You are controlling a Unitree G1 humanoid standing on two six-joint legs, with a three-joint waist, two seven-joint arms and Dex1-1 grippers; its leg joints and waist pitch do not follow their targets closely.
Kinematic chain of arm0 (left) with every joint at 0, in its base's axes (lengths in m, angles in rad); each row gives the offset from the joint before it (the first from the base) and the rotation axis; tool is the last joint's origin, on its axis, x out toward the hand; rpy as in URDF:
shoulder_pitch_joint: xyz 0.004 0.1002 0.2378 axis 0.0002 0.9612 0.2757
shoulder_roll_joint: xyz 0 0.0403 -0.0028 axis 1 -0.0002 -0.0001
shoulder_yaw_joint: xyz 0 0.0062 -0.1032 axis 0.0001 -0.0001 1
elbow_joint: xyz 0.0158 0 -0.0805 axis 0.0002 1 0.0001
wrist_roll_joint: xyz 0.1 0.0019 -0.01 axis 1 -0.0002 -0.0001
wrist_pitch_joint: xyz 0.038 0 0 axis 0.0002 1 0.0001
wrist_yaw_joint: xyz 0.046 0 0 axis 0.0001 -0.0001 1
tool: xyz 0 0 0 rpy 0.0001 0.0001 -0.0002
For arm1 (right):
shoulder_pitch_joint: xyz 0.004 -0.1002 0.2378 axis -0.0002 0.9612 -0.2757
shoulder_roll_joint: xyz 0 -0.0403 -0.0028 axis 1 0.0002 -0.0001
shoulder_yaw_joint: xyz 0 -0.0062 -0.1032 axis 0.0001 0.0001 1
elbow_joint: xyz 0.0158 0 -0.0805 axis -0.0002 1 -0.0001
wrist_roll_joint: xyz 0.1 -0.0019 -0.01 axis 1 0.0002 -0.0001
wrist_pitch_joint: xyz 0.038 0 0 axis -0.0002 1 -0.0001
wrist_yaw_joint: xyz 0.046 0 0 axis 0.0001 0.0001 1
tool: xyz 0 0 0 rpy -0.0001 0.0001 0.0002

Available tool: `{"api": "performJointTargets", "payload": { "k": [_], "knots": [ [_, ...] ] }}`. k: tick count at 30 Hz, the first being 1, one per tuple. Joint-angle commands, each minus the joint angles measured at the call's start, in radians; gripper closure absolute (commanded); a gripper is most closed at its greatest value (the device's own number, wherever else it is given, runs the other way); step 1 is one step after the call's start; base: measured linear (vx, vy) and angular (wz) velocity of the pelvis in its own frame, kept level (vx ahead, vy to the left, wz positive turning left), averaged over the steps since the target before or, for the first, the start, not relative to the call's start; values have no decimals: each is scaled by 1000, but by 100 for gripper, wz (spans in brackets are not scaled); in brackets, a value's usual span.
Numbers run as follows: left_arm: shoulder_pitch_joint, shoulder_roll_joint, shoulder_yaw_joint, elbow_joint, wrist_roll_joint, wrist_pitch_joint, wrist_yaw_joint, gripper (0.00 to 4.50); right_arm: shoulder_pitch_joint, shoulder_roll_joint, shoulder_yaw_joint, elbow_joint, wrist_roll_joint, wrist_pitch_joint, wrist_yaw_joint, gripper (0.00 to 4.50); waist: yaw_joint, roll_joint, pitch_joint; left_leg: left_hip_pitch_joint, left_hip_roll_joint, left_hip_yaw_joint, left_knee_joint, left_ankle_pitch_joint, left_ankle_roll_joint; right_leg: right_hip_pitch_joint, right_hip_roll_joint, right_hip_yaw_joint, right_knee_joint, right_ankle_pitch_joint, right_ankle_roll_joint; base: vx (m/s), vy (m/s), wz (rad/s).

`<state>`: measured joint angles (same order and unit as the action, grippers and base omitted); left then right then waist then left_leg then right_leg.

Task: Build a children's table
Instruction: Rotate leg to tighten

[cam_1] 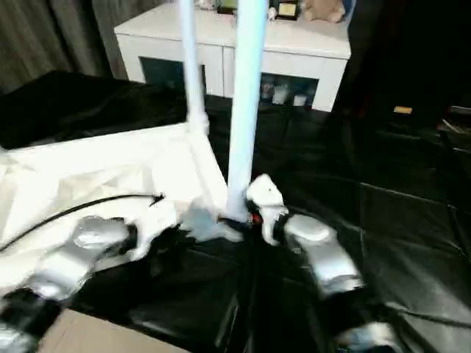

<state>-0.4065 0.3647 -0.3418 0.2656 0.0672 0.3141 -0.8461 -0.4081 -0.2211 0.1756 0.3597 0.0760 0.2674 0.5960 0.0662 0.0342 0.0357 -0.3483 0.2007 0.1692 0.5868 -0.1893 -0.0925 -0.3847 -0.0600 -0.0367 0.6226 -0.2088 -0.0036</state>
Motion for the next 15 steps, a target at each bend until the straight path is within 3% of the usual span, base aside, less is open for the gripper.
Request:
{"api": "performJointTargets", "payload": {
  "k": [1, 4, 7, 8, 10, 12, 14, 15],
  "knots": [
    [-3, -63, 66, 96, 11, 57, 211, 450, 9, 45, -44, 96, -12, 99, -154, 177, 1, -13, -39, -1, 18, -7, -78, -257, -9, 30, -65, 40, -93, -304, -168, 0, 0, 0],
    [-46, -146, 87, 176, 17, 73, 329, 450, -25, 139, -85, 171, -12, 122, -323, 178, -5, -10, -39, 3, 12, -10, -78, -278, -21, 24, -66, 40, -101, -366, -151, 0, 0, 0],
    [-61, -168, 94, 202, 22, 72, 371, 450, -37, 167, -100, 192, -11, 127, -376, 178, -3, -8, -41, 3, 15, -10, -80, -284, -10, 23, -68, 41, -105, -364, -132, 0, 0, 0],
    [-103, -212, 99, 265, 44, 75, 442, 450, -66, 227, -114, 242, -30, 118, -485, 178, -4, -10, -42, 0, 15, -10, -81, -279, -8, 24, -68, 41, -105, -351, -128, 0, 0, 0],
    [-137, -240, 94, 315, 69, 75, 481, 450, -93, 271, -104, 281, -60, 99, -546, 178, -3, -6, -43, 10, 14, -9, -81, -298, -20, 17, -67, 40, -108, -366, -124, 0, 0, 0],
    [-148, -247, 90, 327, 73, 64, 483, 450, -105, 283, -88, 293, -82, 94, -555, 178, -3, -7, -43, 6, 15, -11, -84, -302, -17, 20, -67, 39, -107, -345, -118, 0, 0, 0],
    [-145, -240, 82, 321, 74, 57, 463, 450, -102, 291, -98, 274, -60, 74, -524, 178, -5, -10, -40, -1, 14, -14, -90, -322, -11, 23, -68, 37, -109, -363, -104, 0, 0, 0],
    [-137, -221, 61, 305, 78, 33, 422, 450, -93, 296, -118, 236, -29, 46, -497, 124, -5, -10, -41, 1, 12, -14, -89, -337, -5, 21, -70, 36, -113, -390, -93, 0, 0, 0]
  ]
}}
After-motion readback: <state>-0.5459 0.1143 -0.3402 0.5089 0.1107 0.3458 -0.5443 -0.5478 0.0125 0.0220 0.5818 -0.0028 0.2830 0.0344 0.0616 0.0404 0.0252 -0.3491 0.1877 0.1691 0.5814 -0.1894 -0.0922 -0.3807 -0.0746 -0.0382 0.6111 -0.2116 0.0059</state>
